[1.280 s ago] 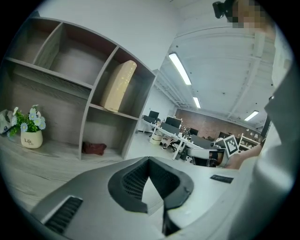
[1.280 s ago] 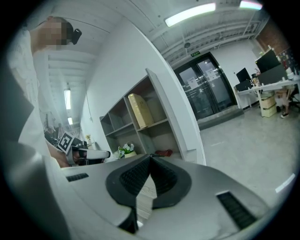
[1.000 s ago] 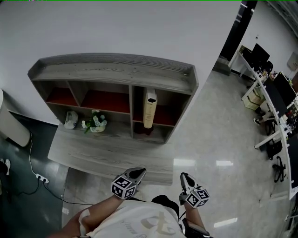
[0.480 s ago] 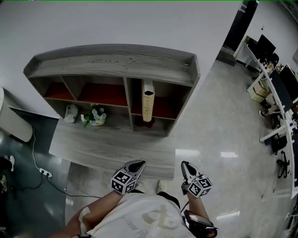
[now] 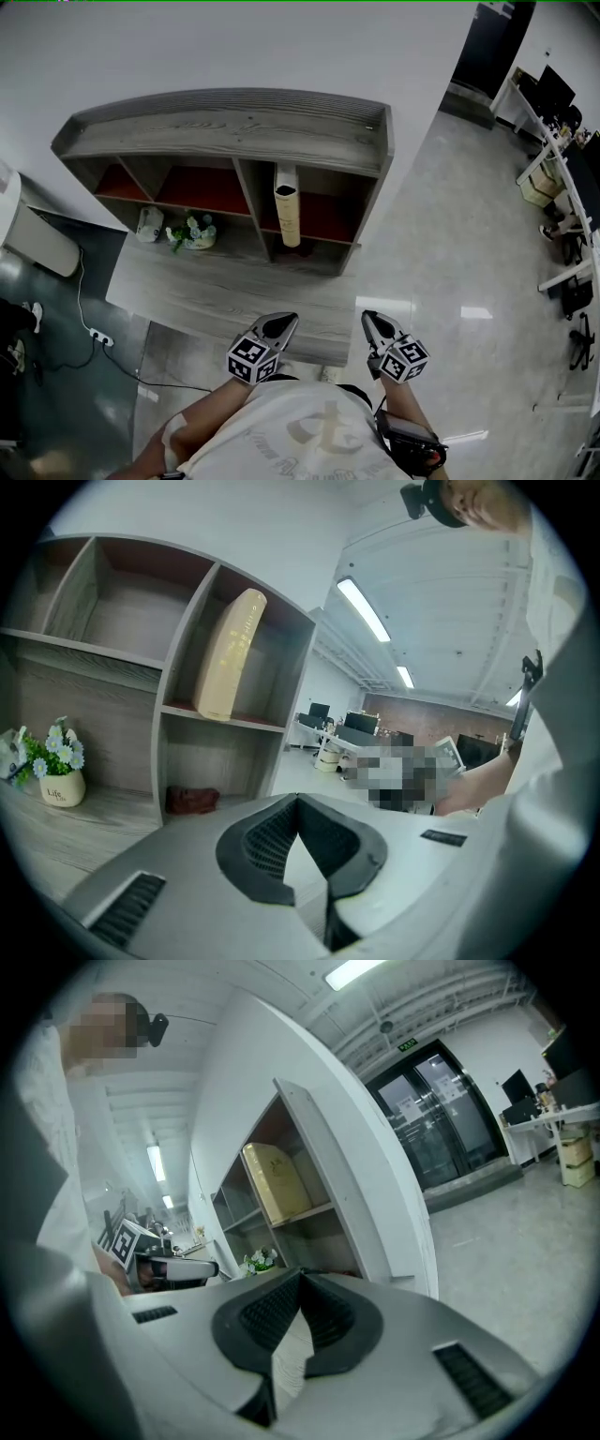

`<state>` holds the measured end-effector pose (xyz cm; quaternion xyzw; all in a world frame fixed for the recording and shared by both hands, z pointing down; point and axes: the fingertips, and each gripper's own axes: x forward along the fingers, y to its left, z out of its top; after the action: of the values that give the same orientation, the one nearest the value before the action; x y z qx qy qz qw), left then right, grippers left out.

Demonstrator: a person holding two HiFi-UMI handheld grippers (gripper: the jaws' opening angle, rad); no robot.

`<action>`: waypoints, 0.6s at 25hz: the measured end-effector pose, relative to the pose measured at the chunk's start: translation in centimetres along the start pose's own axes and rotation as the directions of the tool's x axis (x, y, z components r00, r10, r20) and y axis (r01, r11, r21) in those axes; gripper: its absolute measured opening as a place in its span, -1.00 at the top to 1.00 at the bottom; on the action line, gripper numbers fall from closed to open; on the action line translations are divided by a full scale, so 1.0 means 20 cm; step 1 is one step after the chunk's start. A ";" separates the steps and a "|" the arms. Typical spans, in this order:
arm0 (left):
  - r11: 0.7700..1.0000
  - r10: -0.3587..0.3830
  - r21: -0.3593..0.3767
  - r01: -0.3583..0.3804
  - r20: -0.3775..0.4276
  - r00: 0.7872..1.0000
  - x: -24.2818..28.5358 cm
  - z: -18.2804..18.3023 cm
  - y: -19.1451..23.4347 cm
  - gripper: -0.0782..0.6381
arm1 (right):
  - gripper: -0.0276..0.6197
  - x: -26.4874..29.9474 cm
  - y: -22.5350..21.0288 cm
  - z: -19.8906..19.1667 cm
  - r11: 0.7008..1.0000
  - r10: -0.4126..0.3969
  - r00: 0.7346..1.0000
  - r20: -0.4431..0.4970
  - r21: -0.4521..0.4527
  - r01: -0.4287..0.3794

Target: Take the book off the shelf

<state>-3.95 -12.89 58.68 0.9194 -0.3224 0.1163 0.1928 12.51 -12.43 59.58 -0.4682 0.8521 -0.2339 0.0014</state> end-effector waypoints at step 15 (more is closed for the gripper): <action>0.986 0.167 0.007 -0.167 0.049 0.985 0.07 0.16 0.12 0.78 | 0.90 0.29 -0.06 0.22 0.981 0.180 0.984 -0.005 -0.072 -0.180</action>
<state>-4.11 -16.81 56.89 0.8928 -0.4022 0.1115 0.1695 11.20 -19.27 57.31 -0.3892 0.8988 -0.2017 0.0063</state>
